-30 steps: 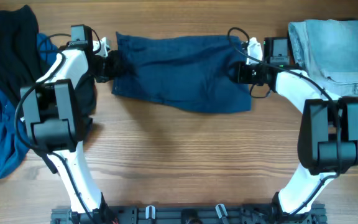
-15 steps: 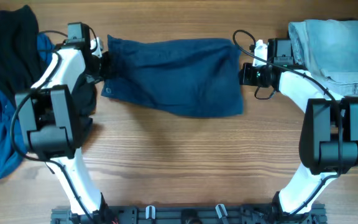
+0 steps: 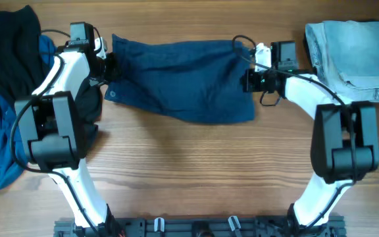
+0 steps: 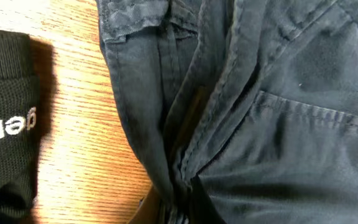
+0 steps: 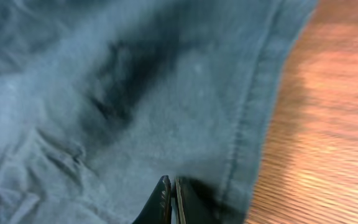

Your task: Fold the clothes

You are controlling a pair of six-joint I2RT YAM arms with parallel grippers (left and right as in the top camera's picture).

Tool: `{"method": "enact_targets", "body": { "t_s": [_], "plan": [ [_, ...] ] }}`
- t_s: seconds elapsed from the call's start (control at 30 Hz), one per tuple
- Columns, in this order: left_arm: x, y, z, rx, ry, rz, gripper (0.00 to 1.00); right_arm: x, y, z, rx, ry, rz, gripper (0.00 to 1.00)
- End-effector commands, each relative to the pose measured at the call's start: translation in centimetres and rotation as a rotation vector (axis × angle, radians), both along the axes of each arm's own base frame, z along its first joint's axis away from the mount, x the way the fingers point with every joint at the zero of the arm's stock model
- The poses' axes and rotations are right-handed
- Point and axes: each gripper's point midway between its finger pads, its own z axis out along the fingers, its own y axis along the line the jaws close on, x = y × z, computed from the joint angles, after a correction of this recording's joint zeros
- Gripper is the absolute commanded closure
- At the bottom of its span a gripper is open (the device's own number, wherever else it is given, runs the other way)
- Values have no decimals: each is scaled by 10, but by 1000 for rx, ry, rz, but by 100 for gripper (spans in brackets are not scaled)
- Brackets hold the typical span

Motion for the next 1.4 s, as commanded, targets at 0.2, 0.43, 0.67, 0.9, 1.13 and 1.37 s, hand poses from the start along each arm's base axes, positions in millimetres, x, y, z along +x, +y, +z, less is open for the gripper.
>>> {"method": "enact_targets", "body": {
  "t_s": [0.2, 0.43, 0.67, 0.9, 1.13, 1.37],
  "plan": [
    [15, 5, 72, 28, -183, 20, 96, -15, 0, -47, -18, 113, -2, 96],
    [10, -50, 145, 10, -341, -91, 96, -27, 1, -71, -13, 186, 3, 96],
    [-8, -177, 158, -48, -418, -351, 96, -30, 4, -71, 1, 194, 10, 96],
    [-29, -258, 167, -21, -507, -488, 96, -30, 12, -66, 48, 193, 29, 96],
    [-33, -267, 160, 1, -498, -501, 96, 9, 21, 49, 301, 1, 14, 96],
    [-33, -267, 160, -1, -497, -498, 96, 15, -36, 185, 301, -272, -152, 96]
  ]
}}
